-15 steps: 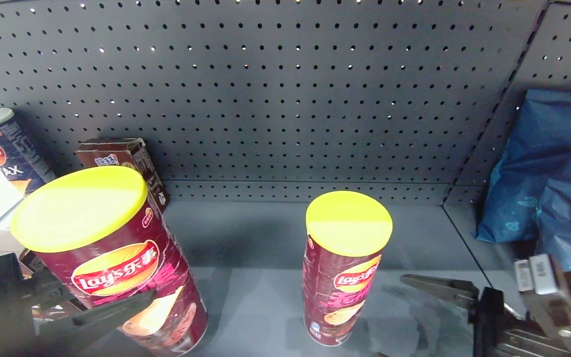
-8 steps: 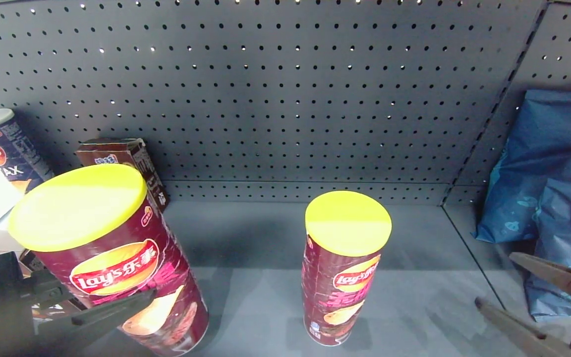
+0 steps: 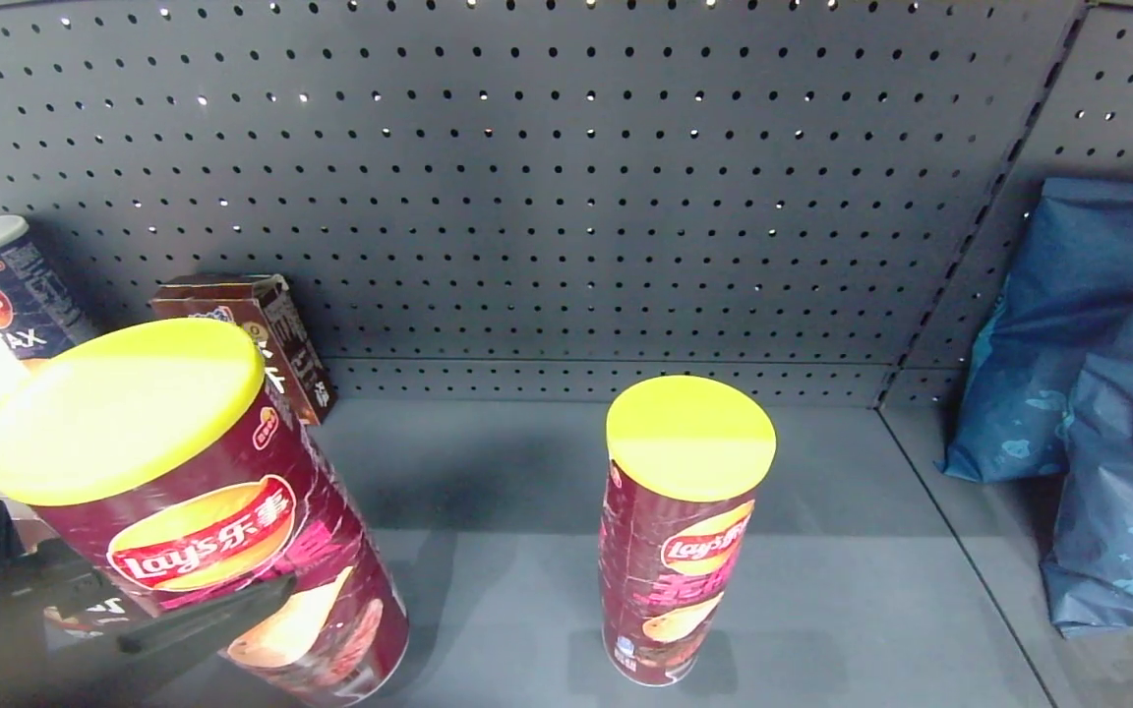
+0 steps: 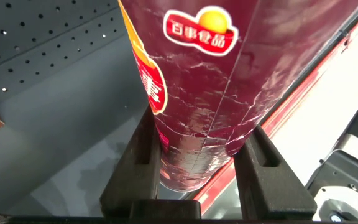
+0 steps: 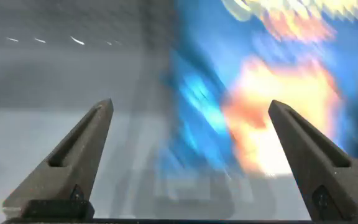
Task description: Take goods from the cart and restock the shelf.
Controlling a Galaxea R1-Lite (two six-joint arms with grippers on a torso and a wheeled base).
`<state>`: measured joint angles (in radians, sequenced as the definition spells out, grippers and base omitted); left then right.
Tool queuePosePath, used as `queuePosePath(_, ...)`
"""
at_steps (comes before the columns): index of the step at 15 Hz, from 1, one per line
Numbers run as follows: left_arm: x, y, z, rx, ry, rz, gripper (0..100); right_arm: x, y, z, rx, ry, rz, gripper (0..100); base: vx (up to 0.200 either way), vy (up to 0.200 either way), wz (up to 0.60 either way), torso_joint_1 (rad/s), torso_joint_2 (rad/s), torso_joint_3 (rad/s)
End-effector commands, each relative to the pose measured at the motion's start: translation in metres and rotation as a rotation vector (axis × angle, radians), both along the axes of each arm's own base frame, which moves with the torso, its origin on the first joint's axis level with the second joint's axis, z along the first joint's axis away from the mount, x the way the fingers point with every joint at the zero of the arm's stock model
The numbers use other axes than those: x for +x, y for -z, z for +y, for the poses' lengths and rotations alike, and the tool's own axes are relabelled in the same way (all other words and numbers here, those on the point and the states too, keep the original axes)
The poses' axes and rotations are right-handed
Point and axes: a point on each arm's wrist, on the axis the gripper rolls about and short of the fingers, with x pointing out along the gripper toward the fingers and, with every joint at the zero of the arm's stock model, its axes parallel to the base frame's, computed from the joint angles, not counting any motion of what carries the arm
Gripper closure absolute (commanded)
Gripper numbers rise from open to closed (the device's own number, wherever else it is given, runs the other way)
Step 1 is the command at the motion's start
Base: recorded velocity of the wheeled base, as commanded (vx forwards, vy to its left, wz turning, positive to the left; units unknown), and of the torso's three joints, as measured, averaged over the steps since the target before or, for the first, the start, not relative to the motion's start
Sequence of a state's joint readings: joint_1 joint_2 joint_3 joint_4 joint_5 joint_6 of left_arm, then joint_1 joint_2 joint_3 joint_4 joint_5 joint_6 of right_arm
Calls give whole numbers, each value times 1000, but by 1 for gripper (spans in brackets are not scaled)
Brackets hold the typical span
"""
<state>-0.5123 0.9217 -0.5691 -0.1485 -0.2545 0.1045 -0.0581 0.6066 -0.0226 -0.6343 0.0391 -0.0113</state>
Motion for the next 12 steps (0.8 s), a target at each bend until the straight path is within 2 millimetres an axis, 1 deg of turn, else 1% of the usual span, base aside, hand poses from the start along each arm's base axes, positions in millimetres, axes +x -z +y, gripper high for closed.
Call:
queuePosePath(1, -3, -2, 2, -8, 2, -13, 100, -53, 43, 4, 13, 103, -11, 0, 0, 0, 0, 0, 0, 0)
queuePosePath(2, -5, -3, 3, -15, 0, -23, 100, -58, 63, 4, 22, 145, 115, 0, 0, 0, 0, 0, 0, 0)
queuePosePath(3, -7, -3, 4, -17, 0, -27, 100, -58, 65, 2, 33, 213, 150, 0, 0, 0, 0, 0, 0, 0)
queuePosePath(4, -9, -4, 5, -22, -2, -36, 100, -58, 65, 3, 23, 190, 154, 0, 0, 0, 0, 0, 0, 0)
queuePosePath(12, -13, -1, 7, -24, 3, -41, 100, -58, 65, 3, 22, 190, 155, 0, 0, 0, 0, 0, 0, 0)
